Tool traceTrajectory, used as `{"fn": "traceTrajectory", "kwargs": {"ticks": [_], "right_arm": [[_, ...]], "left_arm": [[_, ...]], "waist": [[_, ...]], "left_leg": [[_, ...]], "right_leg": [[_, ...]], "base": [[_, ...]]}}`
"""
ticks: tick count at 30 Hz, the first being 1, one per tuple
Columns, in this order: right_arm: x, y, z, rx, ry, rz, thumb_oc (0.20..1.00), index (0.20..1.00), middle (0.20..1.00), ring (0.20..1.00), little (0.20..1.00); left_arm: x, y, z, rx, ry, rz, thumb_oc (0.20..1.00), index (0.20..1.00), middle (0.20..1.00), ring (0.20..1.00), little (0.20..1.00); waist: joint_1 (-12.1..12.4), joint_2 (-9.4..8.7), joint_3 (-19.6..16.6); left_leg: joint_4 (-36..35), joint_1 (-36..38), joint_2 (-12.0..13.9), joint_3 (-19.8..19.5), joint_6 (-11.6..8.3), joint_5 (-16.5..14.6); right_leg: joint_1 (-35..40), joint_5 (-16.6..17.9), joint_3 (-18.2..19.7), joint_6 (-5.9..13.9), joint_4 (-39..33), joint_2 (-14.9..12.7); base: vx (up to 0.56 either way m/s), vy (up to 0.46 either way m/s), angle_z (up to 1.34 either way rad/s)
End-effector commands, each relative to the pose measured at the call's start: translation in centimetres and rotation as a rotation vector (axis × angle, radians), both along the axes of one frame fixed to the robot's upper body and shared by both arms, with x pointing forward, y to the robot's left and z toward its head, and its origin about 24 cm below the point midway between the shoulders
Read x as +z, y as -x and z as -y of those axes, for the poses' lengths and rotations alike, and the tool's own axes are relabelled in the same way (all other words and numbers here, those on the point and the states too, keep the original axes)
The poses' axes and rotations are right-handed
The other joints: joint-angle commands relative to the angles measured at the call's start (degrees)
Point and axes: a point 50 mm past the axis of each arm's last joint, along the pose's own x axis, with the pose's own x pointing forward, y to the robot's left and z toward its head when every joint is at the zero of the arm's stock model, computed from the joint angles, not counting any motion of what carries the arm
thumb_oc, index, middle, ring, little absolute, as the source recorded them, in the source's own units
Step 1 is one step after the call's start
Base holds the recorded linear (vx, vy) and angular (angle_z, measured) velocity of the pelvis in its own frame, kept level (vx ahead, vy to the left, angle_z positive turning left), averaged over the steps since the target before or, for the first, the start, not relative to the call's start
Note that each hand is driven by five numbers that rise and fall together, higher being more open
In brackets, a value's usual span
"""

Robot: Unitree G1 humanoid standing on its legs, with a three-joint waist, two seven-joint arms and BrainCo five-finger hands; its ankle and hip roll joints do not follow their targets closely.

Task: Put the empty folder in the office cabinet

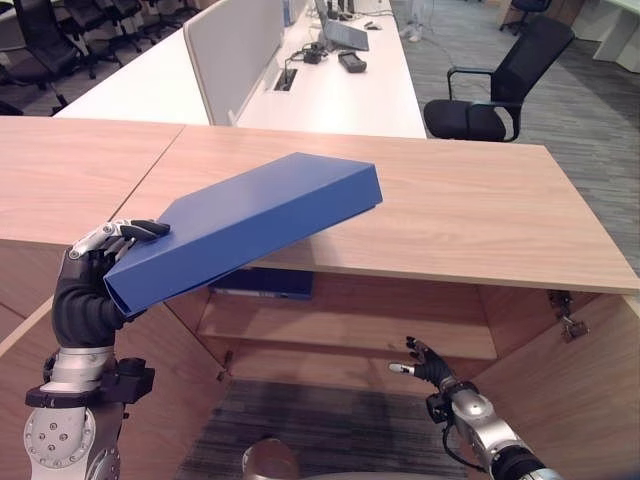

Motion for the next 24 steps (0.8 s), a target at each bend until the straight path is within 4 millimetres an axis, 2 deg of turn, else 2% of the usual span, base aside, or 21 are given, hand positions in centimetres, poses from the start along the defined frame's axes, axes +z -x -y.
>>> {"fn": "traceTrajectory", "kwargs": {"ticks": [1,6,13,16,17,19,20,21,22,24], "right_arm": [[1.6,-1.5,0.3,0.0,-0.006,0.105,1.0,1.0,1.0,1.0,1.0],[1.5,-1.9,-0.6,0.034,0.004,0.102,1.0,1.0,1.0,1.0,1.0],[0.7,-1.6,-1.4,0.053,0.008,0.059,1.0,1.0,1.0,1.0,1.0],[0.5,-1.6,-1.6,0.062,0.011,0.044,1.0,1.0,1.0,1.0,1.0],[0.4,-1.5,-1.5,0.064,0.015,0.034,1.0,1.0,1.0,1.0,1.0],[0.3,-1.5,-1.5,0.068,0.017,0.028,1.0,1.0,1.0,1.0,1.0],[0.2,-1.4,-1.5,0.079,0.022,0.021,1.0,1.0,1.0,1.0,1.0],[0.2,-1.4,-1.6,0.079,0.019,0.022,1.0,1.0,1.0,1.0,1.0],[0.1,-1.3,-1.6,0.089,0.02,0.013,1.0,1.0,1.0,1.0,1.0],[0.1,-1.3,-1.6,0.091,0.019,0.006,1.0,1.0,1.0,1.0,1.0]], "left_arm": [[-4.7,0.4,0.1,0.023,0.01,-0.279,0.2,0.2,0.2,0.2,0.2],[-2.3,-0.6,1.8,-0.08,-0.04,-0.17,0.2,0.2,0.2,0.2,0.2],[0.6,-1.0,2.9,-0.162,-0.099,-0.05,0.2,0.2,0.2,0.2,0.2],[2.4,-0.9,2.9,-0.136,-0.212,0.029,0.2,0.2,0.2,0.2,0.2],[3.7,-0.7,2.8,-0.091,-0.316,0.093,0.2,0.2,0.2,0.2,0.2],[4.5,-0.6,2.8,-0.065,-0.373,0.133,0.2,0.2,0.2,0.2,0.2],[5.9,-0.6,3.0,-0.047,-0.478,0.204,0.2,0.2,0.2,0.2,0.2],[6.0,-0.6,3.0,-0.046,-0.482,0.205,0.2,0.2,0.2,0.2,0.2],[7.2,-0.7,3.5,-0.066,-0.56,0.264,0.2,0.2,0.2,0.2,0.2],[7.9,-0.8,3.9,-0.088,-0.602,0.292,0.2,0.2,0.2,0.2,0.2]], "waist": [[0.96,-0.82,-1.9],[0.59,-0.84,-1.93],[0.02,-0.63,-2.58],[0.09,-0.59,-2.83],[0.27,-0.48,-3.13],[0.33,-0.49,-3.3],[0.26,-0.41,-3.64],[0.27,-0.57,-3.59],[-0.01,-0.48,-3.92],[-0.14,-0.52,-4.1]], "left_leg": [[5.99,-3.59,4.79,-1.27,-3.1,-0.4],[5.74,-3.39,4.61,-1.3,-2.98,-0.61],[5.38,-2.62,4.2,-1.04,-2.87,-0.94],[5.09,-2.33,3.95,-1.12,-2.91,-0.95],[5.03,-2.21,3.8,-1.27,-2.94,-1.01],[4.97,-2.16,3.72,-1.39,-2.97,-1.05],[4.81,-1.99,3.53,-1.48,-3.0,-1.14],[4.78,-1.99,3.5,-1.48,-2.99,-1.15],[4.57,-1.81,3.34,-1.56,-3.03,-1.25],[4.53,-1.7,3.21,-1.6,-3.0,-1.35]], "right_leg": [[2.68,4.3,4.33,0.98,-5.08,0.77],[2.59,4.42,4.66,1.1,-5.04,0.67],[2.94,4.72,5.09,1.24,-5.34,0.53],[3.1,4.84,5.4,1.34,-5.33,0.41],[3.28,4.89,5.5,1.36,-5.37,0.37],[3.37,4.9,5.53,1.41,-5.39,0.31],[3.47,4.97,5.62,1.5,-5.4,0.29],[3.47,4.98,5.61,1.53,-5.41,0.28],[3.54,5.0,5.84,1.56,-5.43,0.18],[3.57,5.03,5.97,1.61,-5.41,0.08]], "base": [[0.0,0.0,0.0],[0.0,0.0,0.0],[0.0,0.0,0.0],[0.0,0.0,0.0],[0.0,0.0,0.0],[0.0,0.0,0.0],[0.0,0.0,0.0],[0.0,0.0,0.0],[0.0,0.0,0.0],[0.02,-0.005,0.03]]}}
